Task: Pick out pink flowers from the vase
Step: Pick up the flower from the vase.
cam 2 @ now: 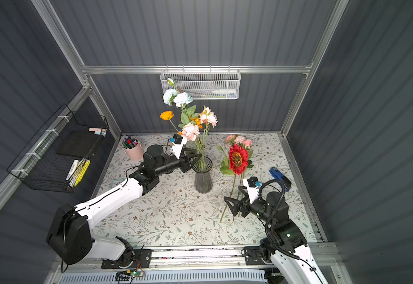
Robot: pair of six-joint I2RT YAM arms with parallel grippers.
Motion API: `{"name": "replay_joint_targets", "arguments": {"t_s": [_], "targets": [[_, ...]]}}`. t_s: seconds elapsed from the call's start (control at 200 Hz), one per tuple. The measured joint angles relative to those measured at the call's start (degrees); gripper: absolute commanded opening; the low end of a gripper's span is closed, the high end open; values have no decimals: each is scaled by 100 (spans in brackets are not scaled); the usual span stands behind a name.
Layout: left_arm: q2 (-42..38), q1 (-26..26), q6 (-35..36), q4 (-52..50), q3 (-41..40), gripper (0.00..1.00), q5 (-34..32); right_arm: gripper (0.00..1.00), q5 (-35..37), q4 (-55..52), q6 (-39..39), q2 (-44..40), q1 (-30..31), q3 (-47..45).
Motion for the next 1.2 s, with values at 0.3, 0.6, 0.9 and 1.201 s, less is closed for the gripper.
{"name": "replay_joint_targets", "arguments": {"t_s": [0.3,0.6,0.9,1.201], "targets": [[258,-76,-173,-66,251,40,-234,99,-11,221,-31,-13,396,0],[323,-85,-299,-308,291,35,-407,99,48,330,-101,188,492,0],[354,-125,-337,-452,297,35,-654,99,68,433,-195,433,501,0],[498,-125,-367,-516,367,35,-824,99,68,459,-201,452,518,0]]}}
